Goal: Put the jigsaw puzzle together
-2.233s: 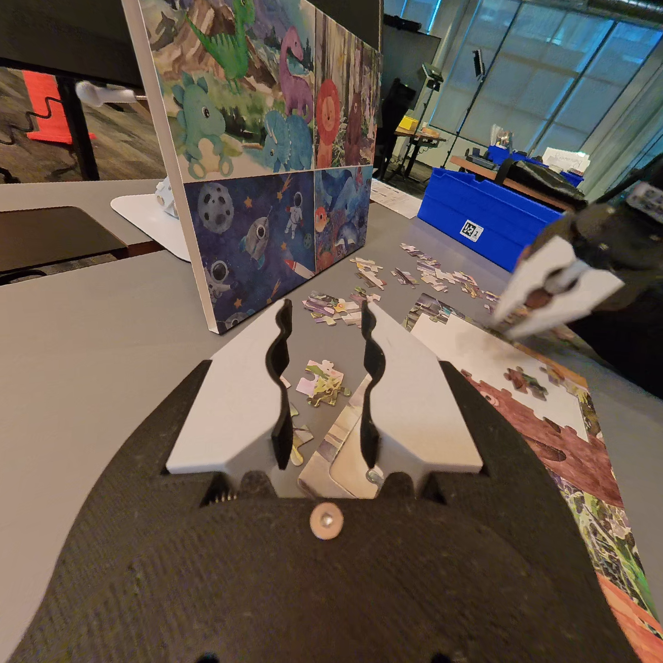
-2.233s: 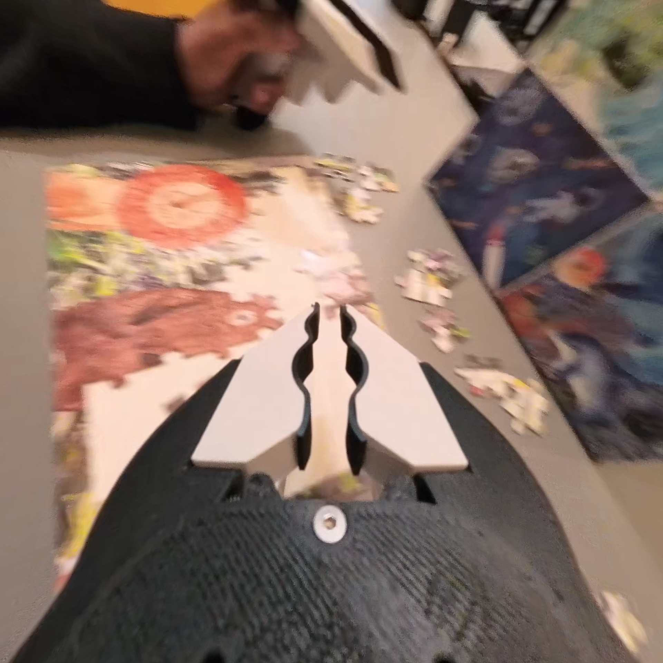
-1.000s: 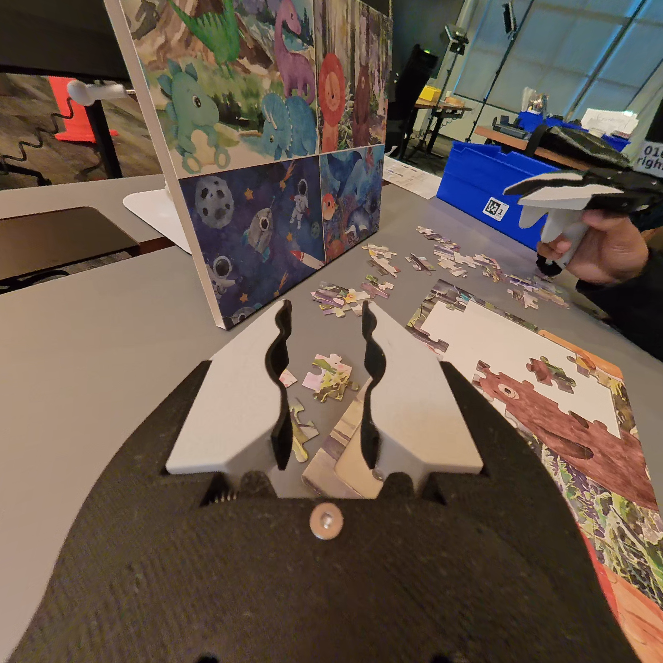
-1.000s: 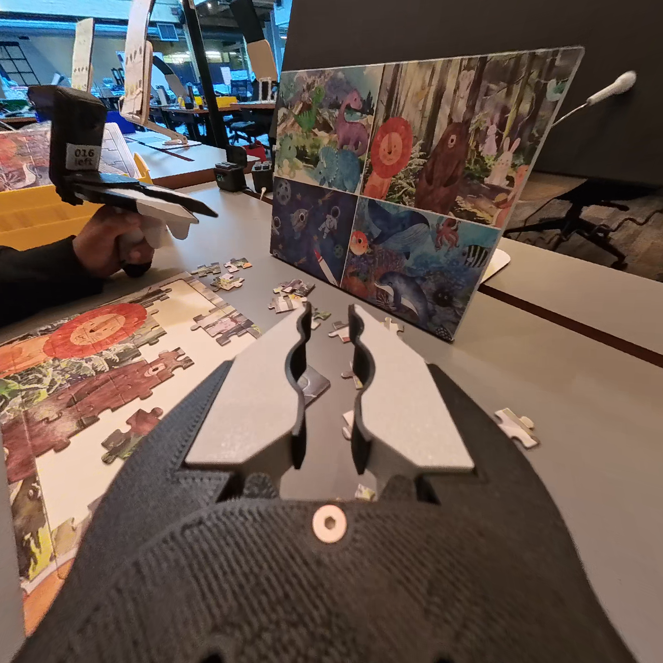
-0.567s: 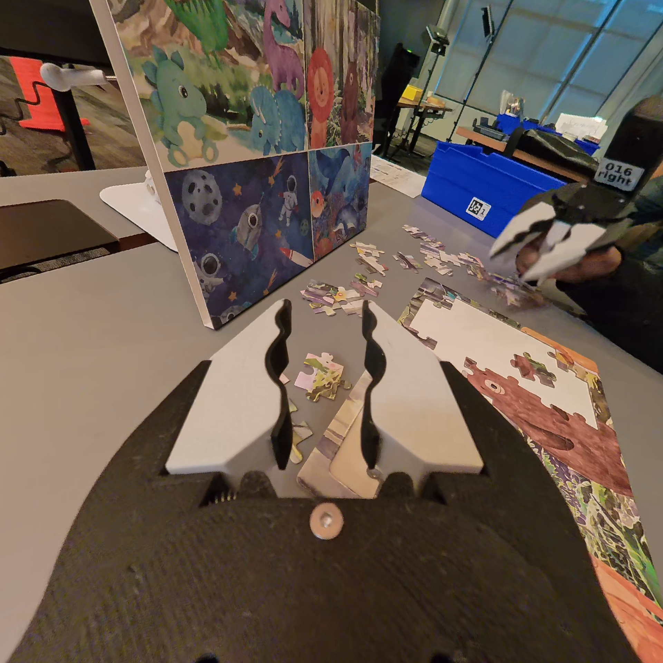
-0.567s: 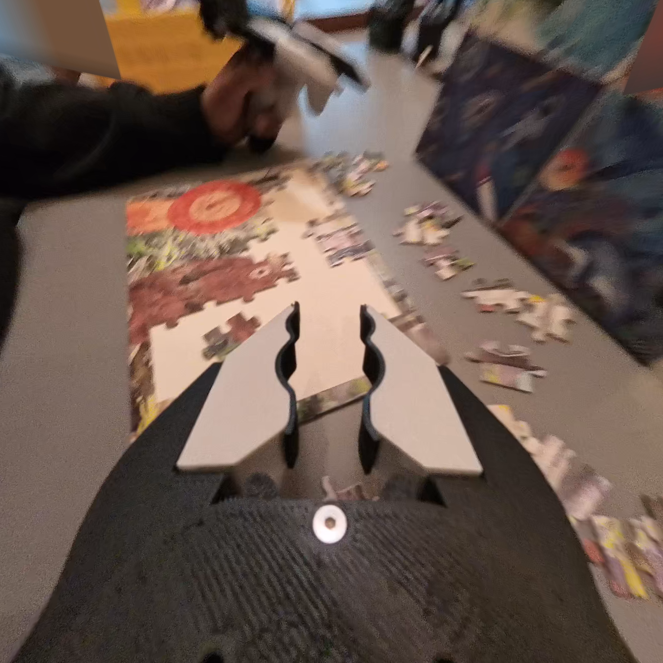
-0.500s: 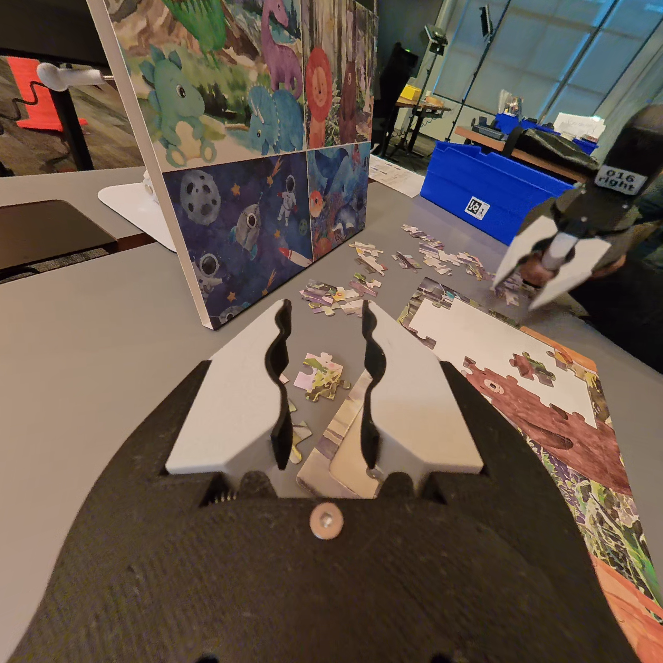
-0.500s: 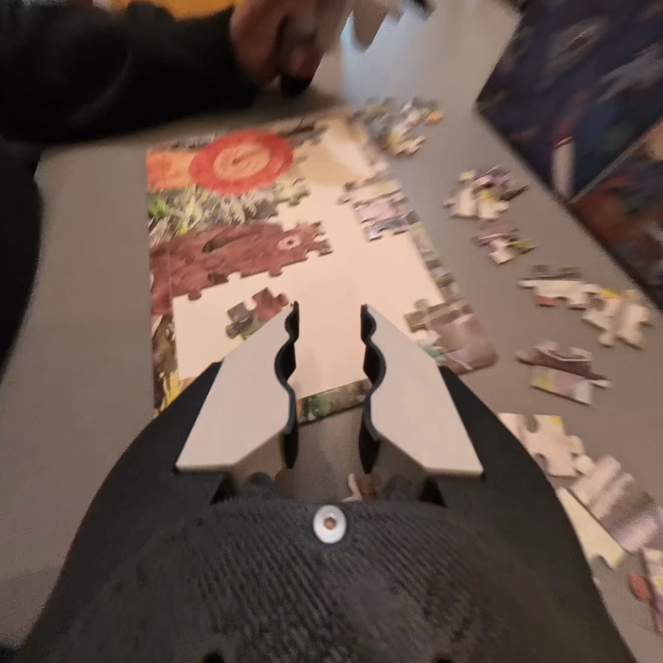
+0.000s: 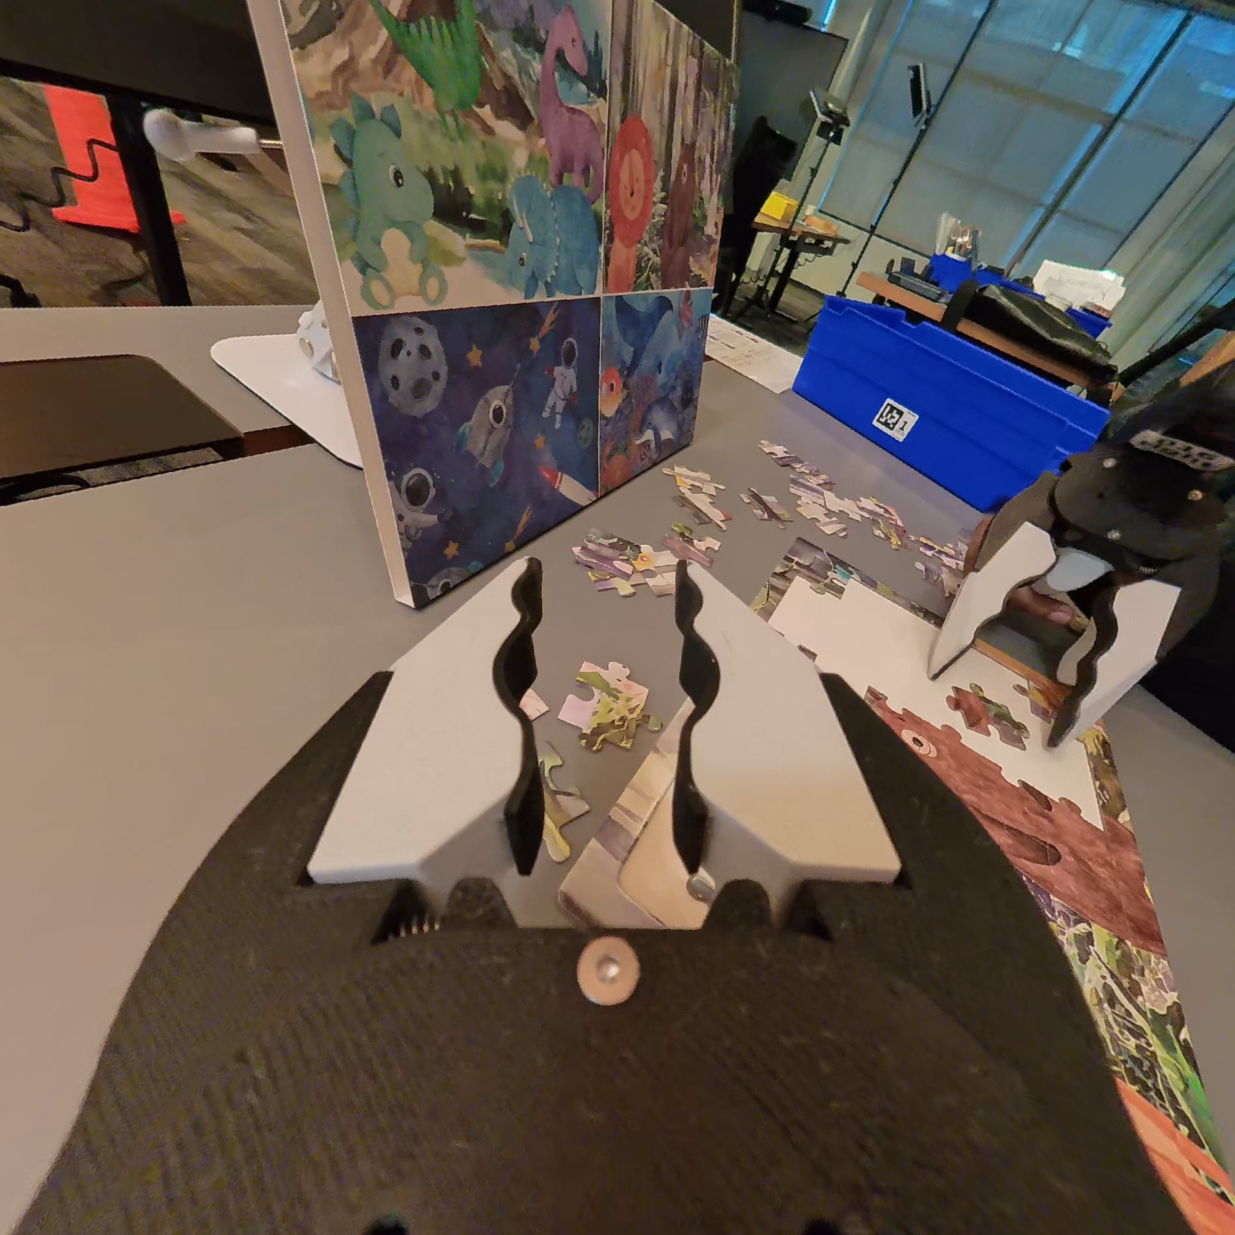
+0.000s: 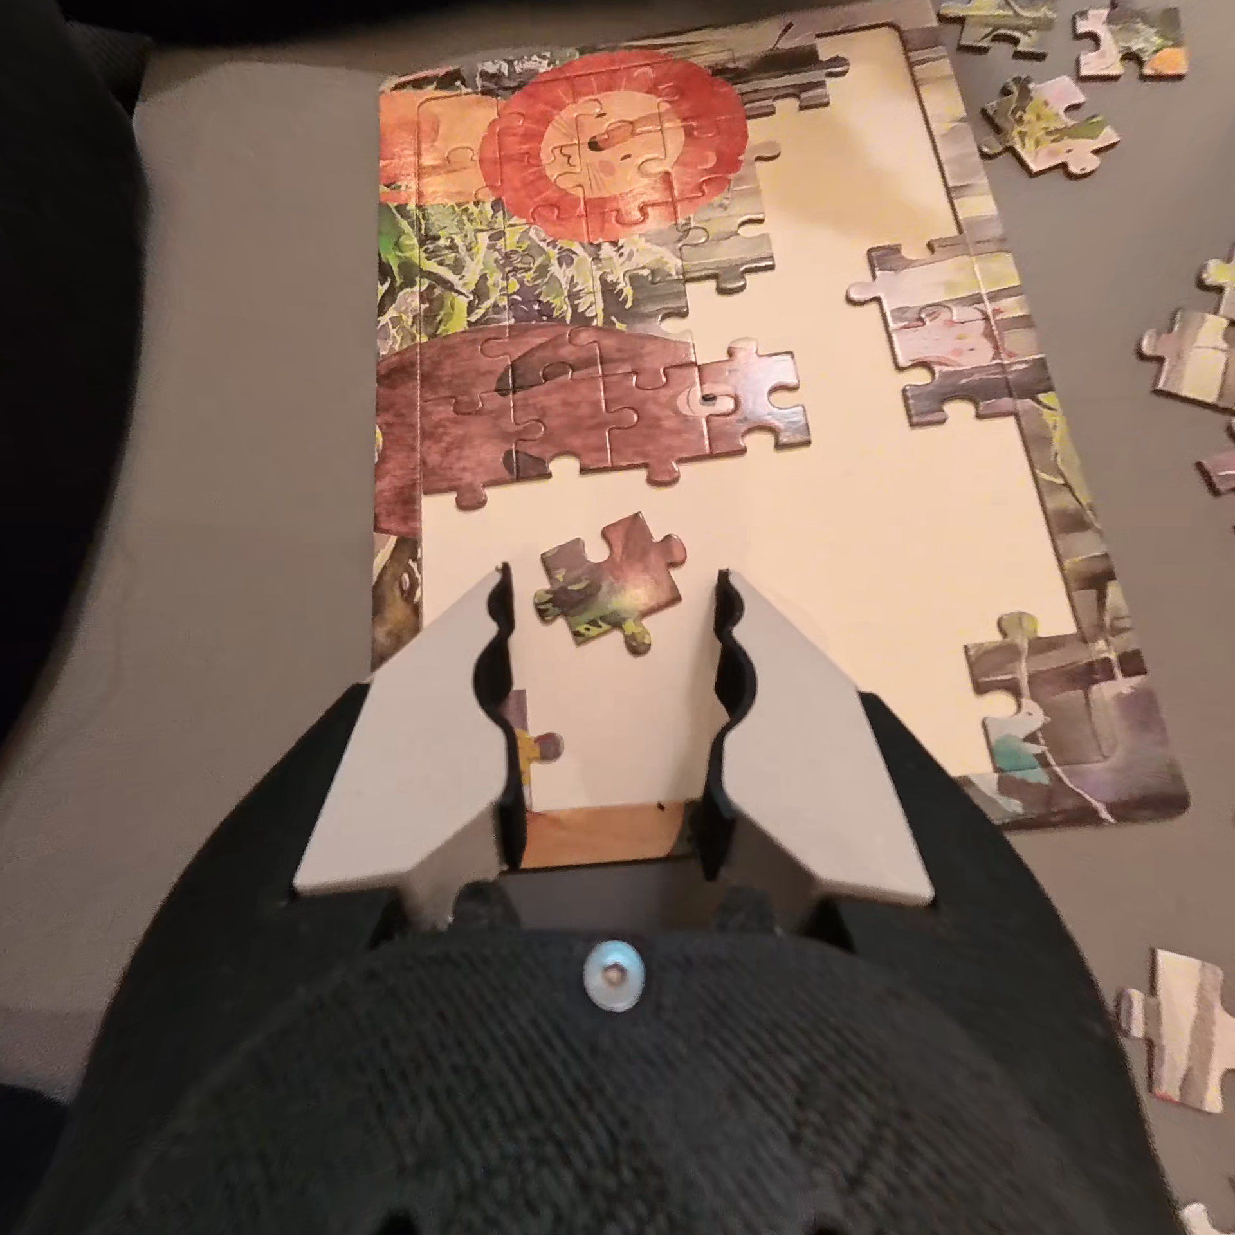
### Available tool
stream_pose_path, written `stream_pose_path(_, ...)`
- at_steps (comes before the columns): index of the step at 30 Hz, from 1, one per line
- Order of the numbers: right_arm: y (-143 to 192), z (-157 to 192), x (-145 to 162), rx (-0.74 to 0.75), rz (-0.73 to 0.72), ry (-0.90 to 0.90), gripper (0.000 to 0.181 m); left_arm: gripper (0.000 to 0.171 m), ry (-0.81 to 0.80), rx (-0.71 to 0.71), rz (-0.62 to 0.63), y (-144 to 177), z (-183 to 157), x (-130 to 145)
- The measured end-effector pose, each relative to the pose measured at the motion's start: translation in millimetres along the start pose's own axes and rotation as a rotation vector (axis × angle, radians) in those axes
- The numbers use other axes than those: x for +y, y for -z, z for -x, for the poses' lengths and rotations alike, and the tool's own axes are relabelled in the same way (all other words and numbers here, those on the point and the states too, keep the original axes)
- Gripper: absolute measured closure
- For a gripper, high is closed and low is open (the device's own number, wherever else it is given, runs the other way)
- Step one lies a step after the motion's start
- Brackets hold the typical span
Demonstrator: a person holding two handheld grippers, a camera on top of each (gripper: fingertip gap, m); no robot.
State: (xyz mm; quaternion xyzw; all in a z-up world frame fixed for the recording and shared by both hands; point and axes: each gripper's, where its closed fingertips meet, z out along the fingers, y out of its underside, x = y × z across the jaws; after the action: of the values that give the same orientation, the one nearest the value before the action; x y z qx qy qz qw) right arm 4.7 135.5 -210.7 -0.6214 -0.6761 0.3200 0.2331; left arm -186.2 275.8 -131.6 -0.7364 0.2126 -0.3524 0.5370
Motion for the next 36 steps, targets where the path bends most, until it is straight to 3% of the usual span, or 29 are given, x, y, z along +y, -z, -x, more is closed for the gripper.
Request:
stream_pose_path(15, 0, -8, 1, 0.042, -0.001, 0.013, 0.138, 0.133, 0.001, 0.004, 0.001, 0, 0, 0)
stream_pose_path(17, 1, -16, 1, 0.085, 0.007, 0.005, 0.145, 0.133, 0.0, 0.004, 0.001, 0, 0, 0)
stream_pose_path(21, 13, -41, 2, 0.219, -0.007, -0.019, 0.14, 0.133, -0.002, 0.004, 0.001, 0, 0, 0)
stream_pose_path(26, 23, -41, -7, 0.179, -0.112, -0.087, 0.138, 0.133, -0.007, 0.006, 0.002, 0, -1, 0)
stream_pose_path(36, 12, -32, 6, 0.11, -0.041, -0.103, 0.141, 0.133, -0.015, 0.006, 0.003, 0, -2, 0)
